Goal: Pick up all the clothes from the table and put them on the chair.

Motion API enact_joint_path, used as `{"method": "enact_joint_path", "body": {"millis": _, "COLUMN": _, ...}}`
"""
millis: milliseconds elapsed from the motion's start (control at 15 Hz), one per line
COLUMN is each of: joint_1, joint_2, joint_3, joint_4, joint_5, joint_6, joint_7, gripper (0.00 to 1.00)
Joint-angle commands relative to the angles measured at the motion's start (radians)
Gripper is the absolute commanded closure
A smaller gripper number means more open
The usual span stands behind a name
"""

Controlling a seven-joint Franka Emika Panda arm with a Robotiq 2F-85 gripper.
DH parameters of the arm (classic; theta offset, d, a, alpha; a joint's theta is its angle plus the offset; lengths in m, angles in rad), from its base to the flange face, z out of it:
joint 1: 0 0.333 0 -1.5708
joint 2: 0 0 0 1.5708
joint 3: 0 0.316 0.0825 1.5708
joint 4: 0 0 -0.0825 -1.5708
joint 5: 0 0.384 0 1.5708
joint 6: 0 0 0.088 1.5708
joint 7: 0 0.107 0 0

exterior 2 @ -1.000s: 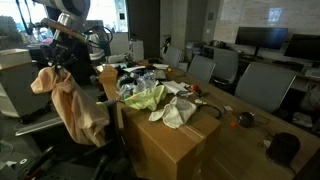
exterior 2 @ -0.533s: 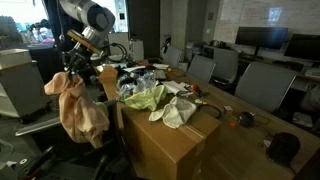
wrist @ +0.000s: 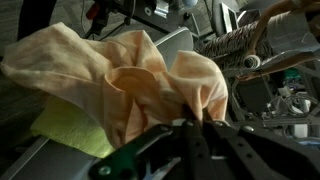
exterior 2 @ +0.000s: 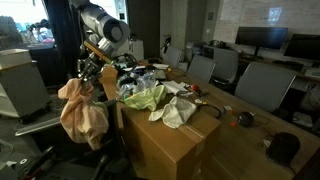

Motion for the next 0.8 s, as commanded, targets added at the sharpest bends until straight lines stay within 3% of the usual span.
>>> {"method": "enact_joint_path", "body": {"millis": 0, "joint_1": 0.011, "joint_2": 0.013, "joint_3": 0.003, "joint_4": 0.028, "joint_5": -0.012, "joint_6": 0.035, "joint_7": 0.07, "gripper": 0.98}}
{"method": "enact_joint_path", "body": {"millis": 200, "joint_1": 0.013, "joint_2": 0.012, "joint_3": 0.004, "joint_4": 0.03, "joint_5": -0.023, "joint_6": 0.047, "joint_7": 0.098, "gripper": 0.98}}
{"method": "enact_joint_path", "body": {"millis": 267, "joint_1": 0.012, "joint_2": 0.012, "joint_3": 0.003, "joint_4": 0.031, "joint_5": -0.026, "joint_6": 0.05, "joint_7": 0.107, "gripper": 0.85}}
{"method": "enact_joint_path", "body": {"millis": 333, "joint_1": 0.012, "joint_2": 0.009, "joint_3": 0.003, "joint_4": 0.03, "joint_5": -0.027, "joint_6": 0.051, "joint_7": 0.113, "gripper": 0.66}}
{"method": "enact_joint_path", "body": {"millis": 733, "joint_1": -0.003, "joint_2": -0.023, "joint_3": -0.01, "joint_4": 0.015, "joint_5": -0.018, "joint_6": 0.074, "joint_7": 0.127, "gripper": 0.22}}
